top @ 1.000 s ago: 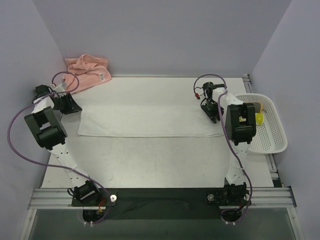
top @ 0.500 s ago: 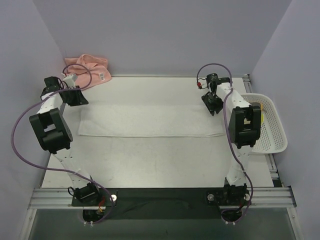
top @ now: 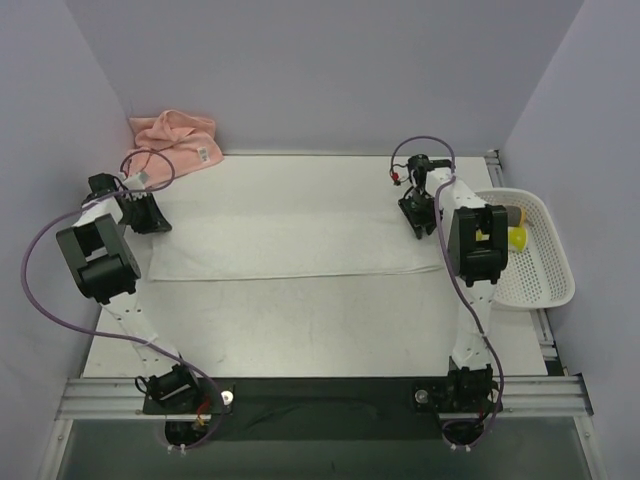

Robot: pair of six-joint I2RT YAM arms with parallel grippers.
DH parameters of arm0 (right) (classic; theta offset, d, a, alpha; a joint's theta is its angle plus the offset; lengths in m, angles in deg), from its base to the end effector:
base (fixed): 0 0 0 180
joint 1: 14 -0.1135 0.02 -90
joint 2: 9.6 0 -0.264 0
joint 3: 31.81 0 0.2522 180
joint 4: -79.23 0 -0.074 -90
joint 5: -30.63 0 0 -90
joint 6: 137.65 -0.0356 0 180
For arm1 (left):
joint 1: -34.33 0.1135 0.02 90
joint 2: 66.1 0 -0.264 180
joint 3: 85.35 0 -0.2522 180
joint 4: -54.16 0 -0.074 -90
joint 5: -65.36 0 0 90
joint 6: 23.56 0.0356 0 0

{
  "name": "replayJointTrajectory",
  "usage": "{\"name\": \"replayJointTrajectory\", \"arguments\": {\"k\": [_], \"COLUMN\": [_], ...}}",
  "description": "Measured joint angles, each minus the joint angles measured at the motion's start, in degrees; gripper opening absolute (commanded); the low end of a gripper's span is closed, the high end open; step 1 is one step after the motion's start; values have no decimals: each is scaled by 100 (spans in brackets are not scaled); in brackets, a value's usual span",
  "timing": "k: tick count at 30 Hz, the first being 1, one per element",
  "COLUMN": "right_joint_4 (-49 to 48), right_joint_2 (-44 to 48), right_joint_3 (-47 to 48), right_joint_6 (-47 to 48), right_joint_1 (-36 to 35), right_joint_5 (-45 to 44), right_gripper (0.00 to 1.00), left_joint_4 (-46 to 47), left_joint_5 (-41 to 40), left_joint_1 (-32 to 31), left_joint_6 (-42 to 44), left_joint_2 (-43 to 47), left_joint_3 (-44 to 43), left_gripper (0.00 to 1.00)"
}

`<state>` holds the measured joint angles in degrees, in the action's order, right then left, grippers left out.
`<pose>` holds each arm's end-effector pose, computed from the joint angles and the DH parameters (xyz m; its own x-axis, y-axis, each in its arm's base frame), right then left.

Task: Roll the towels
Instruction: Fold the towel

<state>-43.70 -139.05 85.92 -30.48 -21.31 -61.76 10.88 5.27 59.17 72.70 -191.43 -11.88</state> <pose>0.4707 0.0589 0.1640 -0.8504 -0.4065 -0.3342 -0.3801 0.9137 -0.1439 0.4254 0.1773 0.1550 -0.8137 -0.2725 -0.5135 -0.0639 0.9199 -0.3869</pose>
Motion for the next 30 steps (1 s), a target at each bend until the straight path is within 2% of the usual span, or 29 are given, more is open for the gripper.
{"name": "replayJointTrajectory", "arguments": {"k": [2, 4, 5, 8, 9, 11, 12, 15, 16, 19, 26, 30], "right_joint_4": [0, 4, 9, 39, 57, 87, 101, 96, 87, -2, -682, -942], "right_joint_2": [0, 2, 22, 203, 308, 544, 647, 833, 844, 824, 817, 487], "right_joint_3": [98, 173, 192, 122, 74, -9, -17, -17, -13, -15, -4, 409], "right_joint_6": [-98, -247, -337, -723, -855, -1099, -1200, -1440, -1528, -1738, -2356, -2741], "right_joint_1": [-7, 17, 33, 205, 291, 459, 518, 693, 702, 658, 544, 466], "right_joint_5": [68, 243, 369, 789, 892, 1054, 1113, 1263, 1338, 1665, 3095, 3543], "right_gripper": [45, 47, 53, 54, 54, 53, 53, 45, 39, 30, 26, 25], "left_joint_4": [-39, -83, -114, -177, -203, -247, -269, -332, -337, -334, -319, -363], "left_joint_5": [-31, -33, -33, -15, 15, 96, 140, 334, 404, 612, 1117, 1163], "left_joint_1": [136, 280, 345, 468, 483, 483, 479, 444, 435, 404, 216, 61], "left_joint_6": [79, 175, 212, 343, 361, 396, 402, 424, 435, 481, 584, 599], "left_joint_2": [127, 221, 264, 437, 494, 605, 673, 933, 1023, 1292, 1543, 1541], "left_joint_3": [179, 286, 321, 496, 551, 638, 682, 785, 809, 881, 1185, 1390], "left_gripper": [34, 40, 43, 54, 62, 65, 75, 75, 73, 70, 68, 68]}}
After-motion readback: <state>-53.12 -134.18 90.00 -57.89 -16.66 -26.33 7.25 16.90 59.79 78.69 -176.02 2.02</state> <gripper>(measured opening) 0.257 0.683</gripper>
